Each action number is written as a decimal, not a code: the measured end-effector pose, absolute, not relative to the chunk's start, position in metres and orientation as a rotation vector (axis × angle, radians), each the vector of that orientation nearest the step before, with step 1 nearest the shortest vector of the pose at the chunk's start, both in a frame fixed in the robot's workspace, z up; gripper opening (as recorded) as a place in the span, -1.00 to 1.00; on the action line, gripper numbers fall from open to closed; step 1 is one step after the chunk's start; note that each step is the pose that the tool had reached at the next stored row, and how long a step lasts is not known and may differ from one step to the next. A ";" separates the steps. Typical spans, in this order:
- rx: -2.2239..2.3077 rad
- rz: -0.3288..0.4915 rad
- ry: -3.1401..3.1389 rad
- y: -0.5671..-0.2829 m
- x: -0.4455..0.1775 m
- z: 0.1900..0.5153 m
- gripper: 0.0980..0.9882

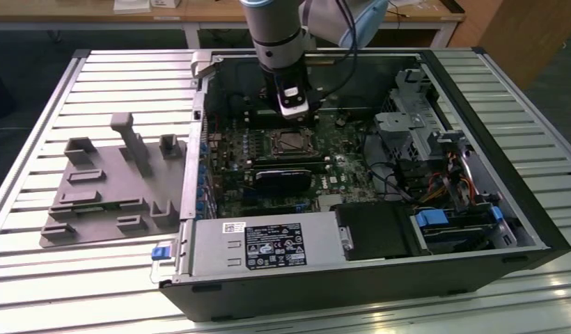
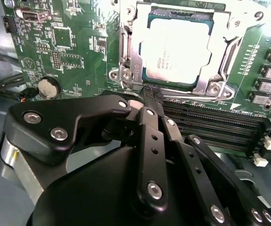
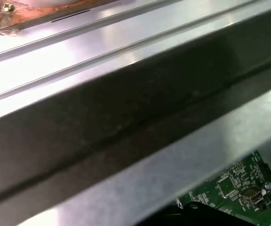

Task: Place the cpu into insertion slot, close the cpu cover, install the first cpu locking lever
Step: 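Close the cpu cover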

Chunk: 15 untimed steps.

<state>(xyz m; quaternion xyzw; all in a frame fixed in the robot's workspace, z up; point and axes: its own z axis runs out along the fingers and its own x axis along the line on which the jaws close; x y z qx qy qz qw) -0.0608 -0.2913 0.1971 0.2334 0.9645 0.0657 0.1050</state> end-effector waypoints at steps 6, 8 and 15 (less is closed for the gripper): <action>0.732 0.188 2.830 -0.291 -0.060 0.196 -0.99; 0.739 0.188 2.828 -0.291 -0.060 0.196 -0.99; 0.739 0.187 2.828 -0.289 -0.060 0.196 -0.99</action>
